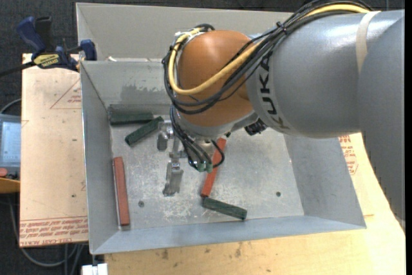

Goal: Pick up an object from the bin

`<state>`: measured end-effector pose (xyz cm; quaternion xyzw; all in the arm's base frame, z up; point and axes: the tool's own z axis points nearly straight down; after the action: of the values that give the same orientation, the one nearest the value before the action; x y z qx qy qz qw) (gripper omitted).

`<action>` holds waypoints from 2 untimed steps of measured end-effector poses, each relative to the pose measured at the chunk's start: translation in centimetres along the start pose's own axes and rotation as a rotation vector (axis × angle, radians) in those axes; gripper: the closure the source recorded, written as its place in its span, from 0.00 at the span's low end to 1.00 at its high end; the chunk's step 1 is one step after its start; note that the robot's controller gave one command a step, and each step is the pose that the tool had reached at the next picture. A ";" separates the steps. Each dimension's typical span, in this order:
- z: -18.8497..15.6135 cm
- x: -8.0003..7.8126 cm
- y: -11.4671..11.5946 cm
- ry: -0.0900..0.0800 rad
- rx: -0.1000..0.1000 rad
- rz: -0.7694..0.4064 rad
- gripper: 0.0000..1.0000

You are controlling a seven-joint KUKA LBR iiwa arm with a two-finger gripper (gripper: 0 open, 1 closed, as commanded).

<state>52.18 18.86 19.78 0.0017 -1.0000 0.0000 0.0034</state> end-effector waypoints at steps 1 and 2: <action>13.1 -8.7 3.8 -0.010 -0.003 0.135 0.00; 9.5 -9.7 2.1 -0.012 -0.003 0.194 0.00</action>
Offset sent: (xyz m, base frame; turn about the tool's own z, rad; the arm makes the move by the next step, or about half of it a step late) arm 0.0842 0.0369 -0.1278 0.1379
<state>61.76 20.98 10.17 -0.0949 -0.9955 -0.0013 -0.0027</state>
